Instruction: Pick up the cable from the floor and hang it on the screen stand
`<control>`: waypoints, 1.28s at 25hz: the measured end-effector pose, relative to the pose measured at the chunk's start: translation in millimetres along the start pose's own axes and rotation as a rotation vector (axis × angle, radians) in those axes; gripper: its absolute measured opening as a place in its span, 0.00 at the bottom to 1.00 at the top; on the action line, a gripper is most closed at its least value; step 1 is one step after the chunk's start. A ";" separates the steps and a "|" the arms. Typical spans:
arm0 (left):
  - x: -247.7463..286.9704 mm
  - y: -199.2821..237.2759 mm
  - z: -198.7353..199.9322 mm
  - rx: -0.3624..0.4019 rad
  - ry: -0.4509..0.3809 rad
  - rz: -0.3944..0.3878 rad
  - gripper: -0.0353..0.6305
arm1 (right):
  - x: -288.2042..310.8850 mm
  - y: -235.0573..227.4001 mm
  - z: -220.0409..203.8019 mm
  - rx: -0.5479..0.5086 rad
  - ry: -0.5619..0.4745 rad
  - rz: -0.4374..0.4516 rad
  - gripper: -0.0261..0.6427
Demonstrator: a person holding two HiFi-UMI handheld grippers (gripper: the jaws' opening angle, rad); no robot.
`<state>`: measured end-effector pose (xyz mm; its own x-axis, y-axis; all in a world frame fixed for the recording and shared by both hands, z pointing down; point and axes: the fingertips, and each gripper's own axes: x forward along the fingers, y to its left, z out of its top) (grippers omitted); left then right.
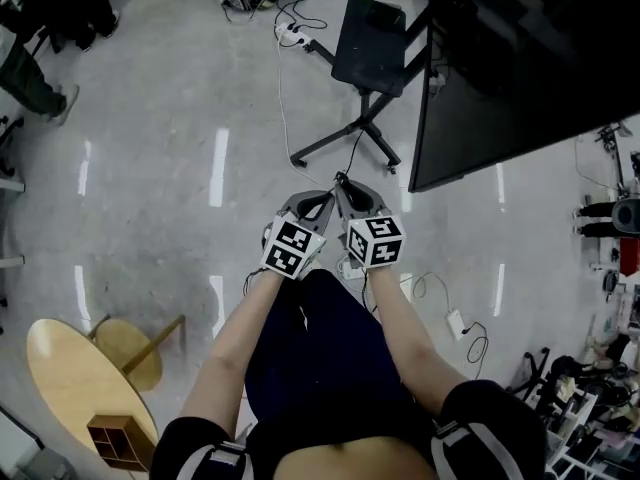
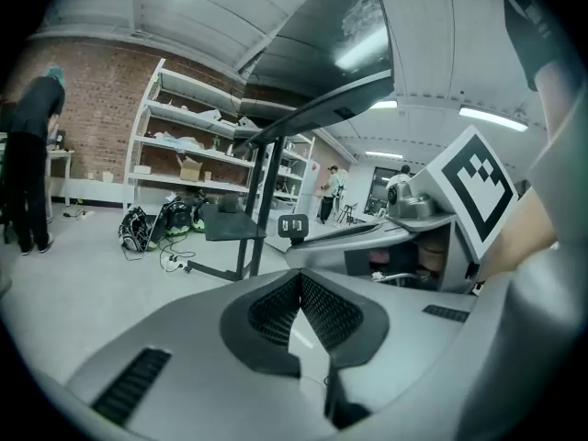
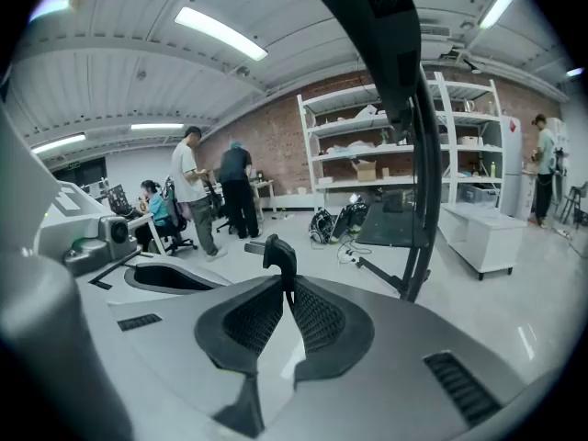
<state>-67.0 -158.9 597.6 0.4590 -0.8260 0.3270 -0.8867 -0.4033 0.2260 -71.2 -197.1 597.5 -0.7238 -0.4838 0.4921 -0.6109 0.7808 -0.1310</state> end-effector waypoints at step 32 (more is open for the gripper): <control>91.6 -179.5 110.7 0.152 0.001 -0.265 0.06 | -183.2 -178.9 95.6 0.080 -0.238 -0.270 0.12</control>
<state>128.2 -205.8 485.4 0.6754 -0.6838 0.2761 -0.7341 -0.6589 0.1641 140.0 -286.0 448.5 -0.5817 -0.7539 0.3054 -0.8064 0.5835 -0.0956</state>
